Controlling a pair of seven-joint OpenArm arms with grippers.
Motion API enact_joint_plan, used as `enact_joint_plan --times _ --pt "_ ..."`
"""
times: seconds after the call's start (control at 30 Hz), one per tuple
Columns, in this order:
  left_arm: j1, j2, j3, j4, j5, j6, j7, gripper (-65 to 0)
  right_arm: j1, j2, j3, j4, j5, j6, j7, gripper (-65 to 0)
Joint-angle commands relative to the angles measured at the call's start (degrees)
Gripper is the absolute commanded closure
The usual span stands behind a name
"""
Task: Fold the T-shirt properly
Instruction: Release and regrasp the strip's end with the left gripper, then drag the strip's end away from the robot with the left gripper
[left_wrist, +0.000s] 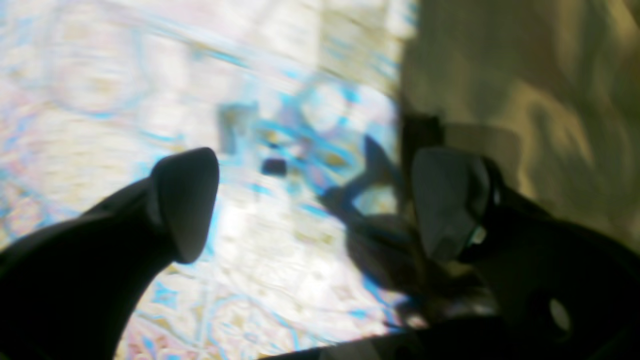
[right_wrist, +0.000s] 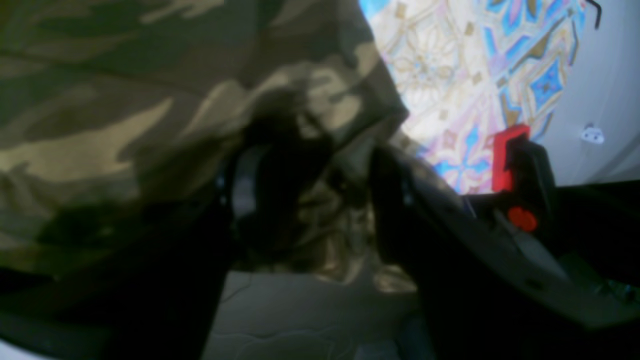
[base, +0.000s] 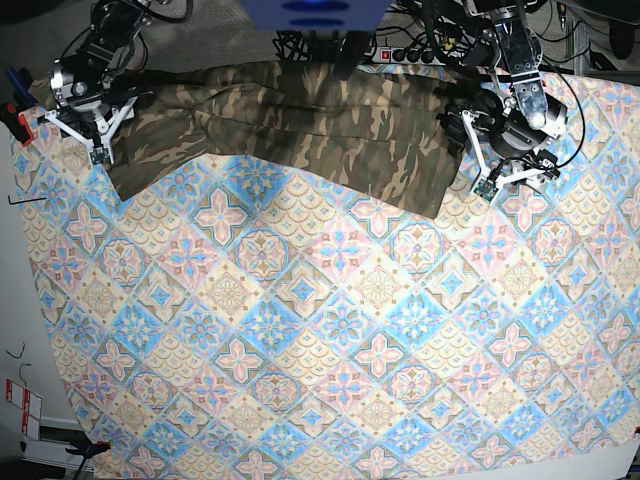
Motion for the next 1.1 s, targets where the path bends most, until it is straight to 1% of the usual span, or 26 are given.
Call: enact_joint_plan --times 0.0,0.03,0.17,0.27,0.4,0.63,0.7,0.8,0.97,1.07 --pt "-0.16 -0.49 -0.23 0.98 -0.7 0.66 -0.53 -60.2 0.01 0.56 0.16 1.09 0.16 -0.27 0.47 -28.8" --pt "0.9 -0.4 -0.23 0.98 -2.02 0.66 -0.53 -60.2 0.01 0.56 0.16 1.09 0.16 -0.27 0.47 -28.8" --pt "3.1 -0.58 -0.94 1.24 -10.55 0.66 -0.53 -60.2 0.01 0.56 0.16 1.09 0.16 -0.27 0.47 -28.8" --pt "3.98 -0.58 -2.96 1.07 -14.24 0.66 -0.53 -60.2 0.01 0.56 0.16 1.09 0.16 -0.27 0.47 -28.8" --pt "3.89 -0.58 -2.96 -2.45 -15.21 0.66 -0.53 -60.2 0.01 0.56 0.16 1.09 0.16 -0.27 0.47 -28.8" --pt "0.28 -0.58 -2.78 -17.4 -15.47 0.66 -0.88 -60.2 0.01 0.56 0.16 1.18 0.16 -0.27 0.47 -28.8" --pt "-0.42 -0.58 -2.52 -19.42 -15.56 0.66 -0.88 -59.7 0.01 0.56 0.16 1.18 0.16 -0.27 0.47 -28.8" --pt "-0.42 -0.58 0.29 -19.86 -15.65 0.66 -0.88 -54.9 0.01 0.56 0.16 1.18 0.16 -0.27 0.56 -28.8" --pt "-0.42 -0.31 3.9 -19.86 -15.65 0.66 -0.62 -42.2 0.1 0.56 0.16 1.18 0.16 -0.27 0.56 -28.7" --pt "-0.33 -0.22 7.15 -19.86 -15.65 0.66 -0.53 -36.5 0.1 0.64 0.16 1.18 0.16 -0.27 0.65 -28.7"
